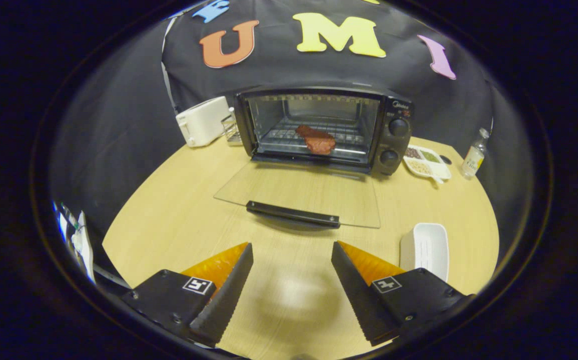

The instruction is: Open the toaster oven, put the food inside, and close the toaster oven door.

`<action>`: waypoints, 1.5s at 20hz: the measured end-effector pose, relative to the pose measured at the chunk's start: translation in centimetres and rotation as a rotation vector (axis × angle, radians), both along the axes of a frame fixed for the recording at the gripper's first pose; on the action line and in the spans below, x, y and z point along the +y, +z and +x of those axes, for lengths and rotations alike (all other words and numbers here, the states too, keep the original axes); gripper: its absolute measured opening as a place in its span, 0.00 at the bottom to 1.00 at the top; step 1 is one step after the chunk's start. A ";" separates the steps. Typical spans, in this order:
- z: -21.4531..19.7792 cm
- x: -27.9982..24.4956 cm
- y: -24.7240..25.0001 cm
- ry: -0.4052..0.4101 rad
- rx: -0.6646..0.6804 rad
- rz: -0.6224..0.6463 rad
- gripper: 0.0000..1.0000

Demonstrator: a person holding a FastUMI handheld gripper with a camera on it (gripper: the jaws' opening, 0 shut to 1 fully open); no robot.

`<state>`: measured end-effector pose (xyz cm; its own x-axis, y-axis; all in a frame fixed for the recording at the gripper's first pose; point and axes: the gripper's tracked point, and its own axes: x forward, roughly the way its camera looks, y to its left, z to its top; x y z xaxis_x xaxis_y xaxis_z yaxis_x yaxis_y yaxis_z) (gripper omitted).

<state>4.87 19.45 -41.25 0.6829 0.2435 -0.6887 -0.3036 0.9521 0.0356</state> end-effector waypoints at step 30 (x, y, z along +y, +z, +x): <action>10.0 0.7 5.2 -0.070 -0.055 0.036 1.00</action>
<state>14.85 20.18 -36.05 0.7358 0.2178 -0.6412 -0.2386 0.9695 0.0555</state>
